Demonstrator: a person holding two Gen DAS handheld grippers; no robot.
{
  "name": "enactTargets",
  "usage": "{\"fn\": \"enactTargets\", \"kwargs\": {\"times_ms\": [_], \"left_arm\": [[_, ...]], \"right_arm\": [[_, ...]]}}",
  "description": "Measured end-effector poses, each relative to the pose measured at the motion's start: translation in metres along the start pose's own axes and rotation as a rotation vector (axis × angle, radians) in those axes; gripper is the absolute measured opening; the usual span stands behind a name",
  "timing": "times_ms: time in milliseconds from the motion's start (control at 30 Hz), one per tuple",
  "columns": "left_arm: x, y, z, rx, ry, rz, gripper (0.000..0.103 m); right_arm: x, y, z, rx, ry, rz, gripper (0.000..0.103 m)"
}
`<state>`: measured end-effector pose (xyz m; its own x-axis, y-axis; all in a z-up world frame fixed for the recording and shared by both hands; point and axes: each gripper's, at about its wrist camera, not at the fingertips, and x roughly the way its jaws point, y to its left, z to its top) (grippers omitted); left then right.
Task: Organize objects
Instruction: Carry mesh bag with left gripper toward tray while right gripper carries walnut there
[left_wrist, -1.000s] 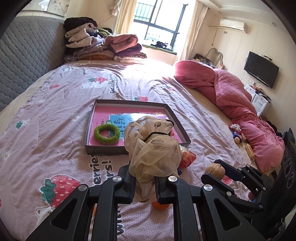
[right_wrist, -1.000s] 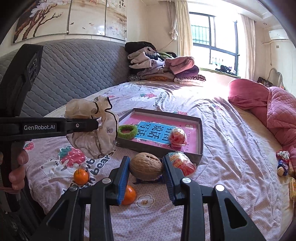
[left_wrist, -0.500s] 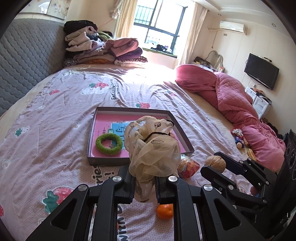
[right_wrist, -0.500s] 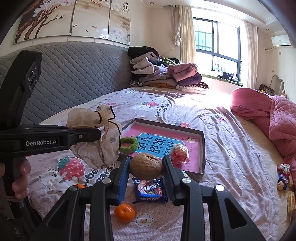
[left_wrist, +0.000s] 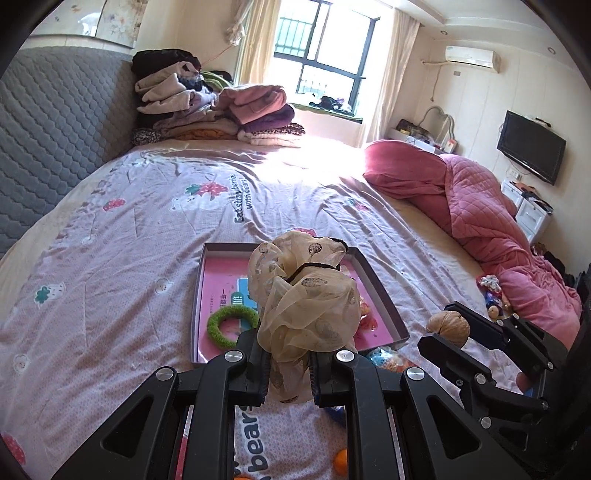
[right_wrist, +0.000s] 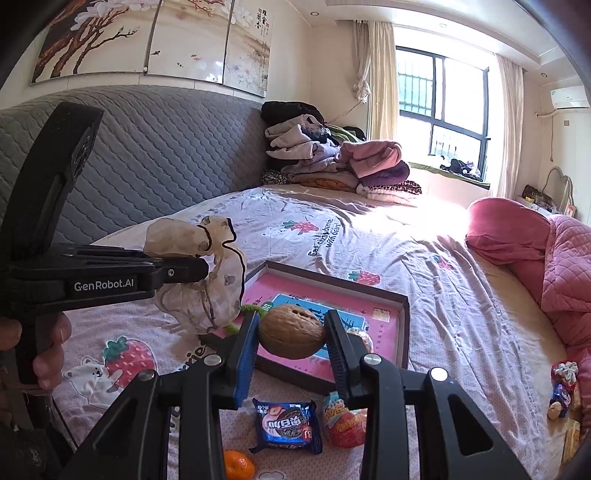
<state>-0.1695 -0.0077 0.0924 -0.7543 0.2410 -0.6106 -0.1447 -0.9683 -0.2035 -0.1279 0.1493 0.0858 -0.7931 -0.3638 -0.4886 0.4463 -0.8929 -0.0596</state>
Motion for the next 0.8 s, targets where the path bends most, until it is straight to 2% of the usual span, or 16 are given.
{"fn": "enactTargets", "kwargs": {"times_ms": [433,800], "left_arm": [[0.028,0.008,0.021,-0.010,-0.008,0.026,0.017],[0.049,0.009,0.025,-0.004,-0.011,0.061,0.017]], "right_arm": [[0.024,-0.006,0.018,-0.038,-0.017,0.009,0.036],[0.039,-0.016,0.023,-0.025,-0.032,0.007,0.036]]}}
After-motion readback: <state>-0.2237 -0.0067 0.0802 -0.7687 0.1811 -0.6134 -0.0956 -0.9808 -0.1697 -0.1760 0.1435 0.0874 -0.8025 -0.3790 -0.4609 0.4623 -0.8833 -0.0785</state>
